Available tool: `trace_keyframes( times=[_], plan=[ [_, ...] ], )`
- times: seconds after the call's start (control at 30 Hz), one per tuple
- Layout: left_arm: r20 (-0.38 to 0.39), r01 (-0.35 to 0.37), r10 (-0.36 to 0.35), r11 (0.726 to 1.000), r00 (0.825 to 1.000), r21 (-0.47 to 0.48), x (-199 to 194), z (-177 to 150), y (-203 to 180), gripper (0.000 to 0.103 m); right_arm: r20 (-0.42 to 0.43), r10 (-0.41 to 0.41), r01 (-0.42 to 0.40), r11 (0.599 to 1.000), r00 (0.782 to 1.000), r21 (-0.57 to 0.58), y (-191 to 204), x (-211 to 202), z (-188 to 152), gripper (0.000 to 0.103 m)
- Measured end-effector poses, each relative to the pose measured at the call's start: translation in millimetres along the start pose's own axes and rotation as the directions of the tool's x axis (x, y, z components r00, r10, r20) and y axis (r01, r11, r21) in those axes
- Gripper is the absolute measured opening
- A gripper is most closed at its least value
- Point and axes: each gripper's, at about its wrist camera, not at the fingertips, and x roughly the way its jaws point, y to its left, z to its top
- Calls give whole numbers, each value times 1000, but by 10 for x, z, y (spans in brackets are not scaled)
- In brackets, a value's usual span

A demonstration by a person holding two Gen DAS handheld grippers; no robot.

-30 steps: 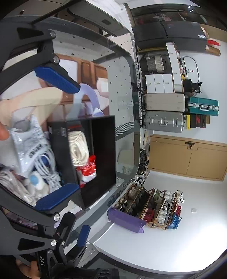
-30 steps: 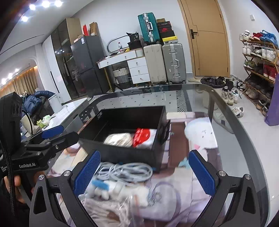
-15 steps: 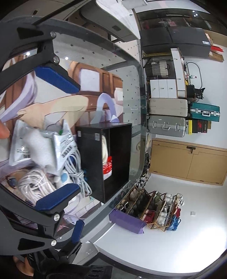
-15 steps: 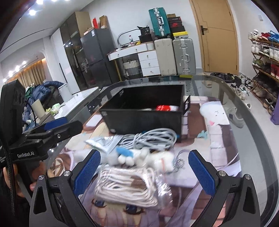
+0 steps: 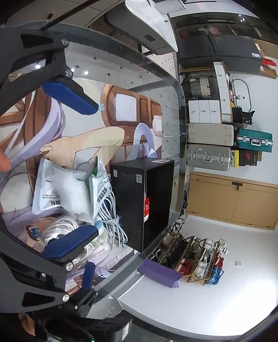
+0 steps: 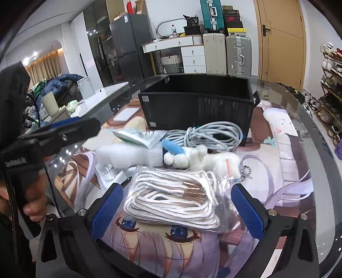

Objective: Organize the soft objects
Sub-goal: 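Move the right tool to the bag of striped cord and grasp it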

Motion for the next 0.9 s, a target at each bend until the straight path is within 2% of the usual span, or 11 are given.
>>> trace_keyframes(
  times=[0.43,0.57,0.9],
  plan=[
    [-19,8,-8,1000,1000,6,60,-31,31,103,-49,10,-12,999,999,-33,74,101,38,102],
    [-19,14,-14,1000,1000,-3,70,-19,61,103,-73,-13,9,998,997,-58,127,177,35,102],
    [-32,14,-14,1000,999,-8,117,-34,89,103,-76,-22,18,998,997,-53,119,233,26,102]
  ],
)
